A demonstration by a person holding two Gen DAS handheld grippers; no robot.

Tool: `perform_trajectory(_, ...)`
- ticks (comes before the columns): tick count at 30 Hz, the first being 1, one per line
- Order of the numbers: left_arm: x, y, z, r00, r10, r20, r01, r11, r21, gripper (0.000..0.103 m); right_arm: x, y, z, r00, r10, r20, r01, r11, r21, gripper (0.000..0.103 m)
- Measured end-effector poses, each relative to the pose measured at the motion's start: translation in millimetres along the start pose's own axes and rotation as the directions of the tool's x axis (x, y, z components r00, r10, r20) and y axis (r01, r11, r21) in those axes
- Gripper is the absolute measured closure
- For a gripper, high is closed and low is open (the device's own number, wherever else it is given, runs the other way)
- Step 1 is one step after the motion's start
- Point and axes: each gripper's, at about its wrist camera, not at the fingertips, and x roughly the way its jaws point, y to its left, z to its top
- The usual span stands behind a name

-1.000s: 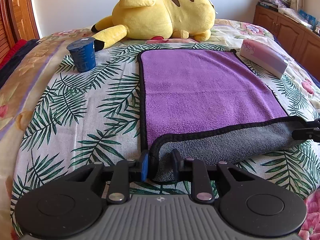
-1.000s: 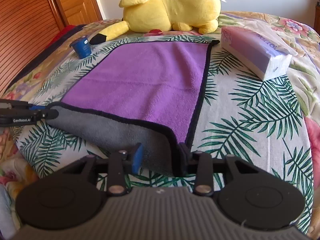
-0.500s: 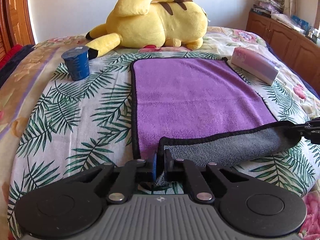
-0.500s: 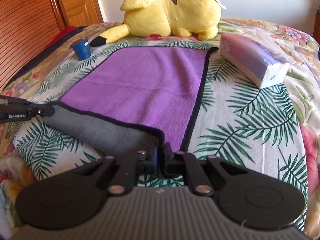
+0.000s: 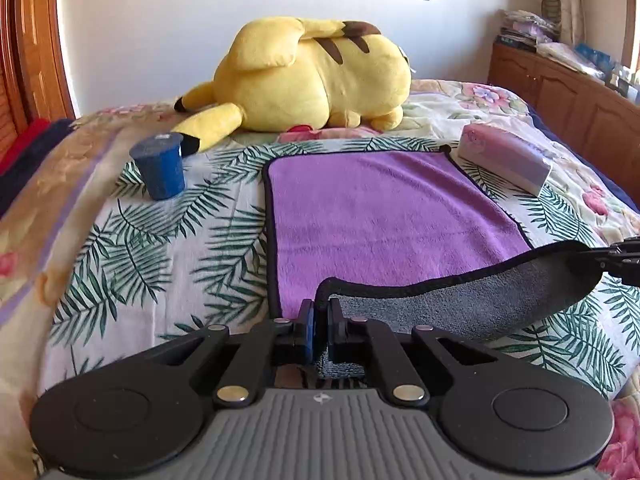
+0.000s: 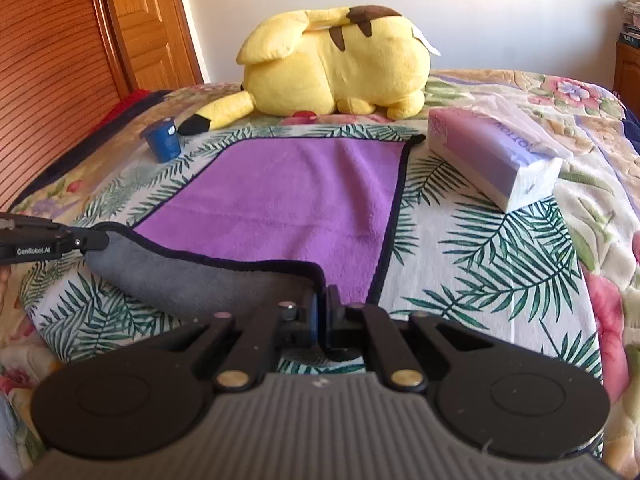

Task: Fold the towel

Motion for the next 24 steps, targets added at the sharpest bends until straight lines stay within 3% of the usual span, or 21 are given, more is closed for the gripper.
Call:
perform_trajectory(8, -6, -4, 14, 0.999, -0.027, 0.025, 0.027, 1.0, 0.016, 0.103, 0, 1, 3, 1.0, -0.006, 0.017, 0.006, 1.0, -0.014, 0.099)
perform_trajectory(24, -3, -8, 59, 0.993, -0.052, 0.11, 0.043, 0.995, 0.087, 0.103, 7, -8, 43, 0.994, -0.014, 0.108, 0.021, 0.998, -0.066, 0.099)
